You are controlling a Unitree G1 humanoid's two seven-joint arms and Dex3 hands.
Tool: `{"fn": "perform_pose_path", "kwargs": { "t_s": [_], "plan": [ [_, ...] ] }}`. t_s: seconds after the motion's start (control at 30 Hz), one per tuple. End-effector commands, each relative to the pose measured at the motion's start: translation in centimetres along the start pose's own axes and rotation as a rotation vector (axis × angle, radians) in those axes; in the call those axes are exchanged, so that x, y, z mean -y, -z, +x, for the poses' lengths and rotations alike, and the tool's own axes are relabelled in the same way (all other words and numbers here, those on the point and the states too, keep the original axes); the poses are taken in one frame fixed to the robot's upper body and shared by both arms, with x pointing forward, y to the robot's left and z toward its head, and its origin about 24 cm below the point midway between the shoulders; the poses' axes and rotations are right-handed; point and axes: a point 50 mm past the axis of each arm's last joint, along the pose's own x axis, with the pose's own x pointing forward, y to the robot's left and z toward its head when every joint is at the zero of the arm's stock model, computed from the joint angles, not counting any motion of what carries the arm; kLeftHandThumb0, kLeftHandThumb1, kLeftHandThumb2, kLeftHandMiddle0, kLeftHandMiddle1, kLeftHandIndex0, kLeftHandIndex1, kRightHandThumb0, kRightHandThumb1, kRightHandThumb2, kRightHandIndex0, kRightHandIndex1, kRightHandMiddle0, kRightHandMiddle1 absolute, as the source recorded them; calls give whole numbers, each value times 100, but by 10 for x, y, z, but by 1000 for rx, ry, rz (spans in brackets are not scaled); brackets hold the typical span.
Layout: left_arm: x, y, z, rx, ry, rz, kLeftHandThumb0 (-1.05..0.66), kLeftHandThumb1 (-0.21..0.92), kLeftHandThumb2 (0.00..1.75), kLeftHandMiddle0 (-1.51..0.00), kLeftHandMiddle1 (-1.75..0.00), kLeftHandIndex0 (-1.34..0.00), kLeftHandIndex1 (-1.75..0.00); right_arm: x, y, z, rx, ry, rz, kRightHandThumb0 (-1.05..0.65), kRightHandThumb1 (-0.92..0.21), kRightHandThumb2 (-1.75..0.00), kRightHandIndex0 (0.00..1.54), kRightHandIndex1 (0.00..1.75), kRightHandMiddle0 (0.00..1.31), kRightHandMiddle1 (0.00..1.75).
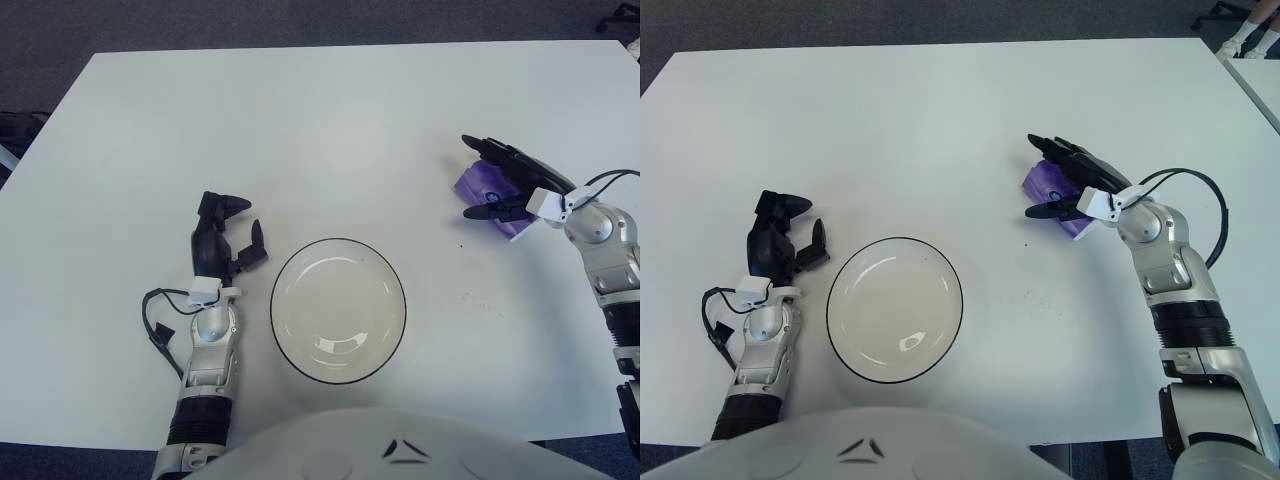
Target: Put the tissue paper into the plate.
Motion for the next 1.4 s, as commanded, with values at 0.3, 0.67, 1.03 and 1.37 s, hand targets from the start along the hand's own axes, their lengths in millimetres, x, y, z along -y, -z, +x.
{"fn": "perform_pose_path", "kwargs": {
  "t_s": [0.3, 0.67, 1.03, 1.37],
  "plan": [
    [-19, 52, -54, -319, -23, 76, -1, 40, 114, -62, -148, -41, -175, -34, 23, -13, -54, -20, 73, -105, -92, -35, 0, 0, 0, 0],
    [-22, 51, -56, -315, -35, 70, -1, 40, 114, -61, -147, -42, -175, -41, 24, -14, -52, -17, 83, -105, -92, -36, 0, 0, 0, 0],
    [-26, 49, -57, -307, -44, 74, -1, 40, 113, -62, -146, -42, -175, -116, 58, -26, -172, -16, 215, -104, -86, -37, 0, 0, 0, 28],
    [-28, 48, -57, -299, -45, 90, -1, 38, 116, -65, -146, -42, -175, -145, 62, -35, -216, -52, 245, -99, -78, -49, 0, 0, 0, 43]
  ]
}}
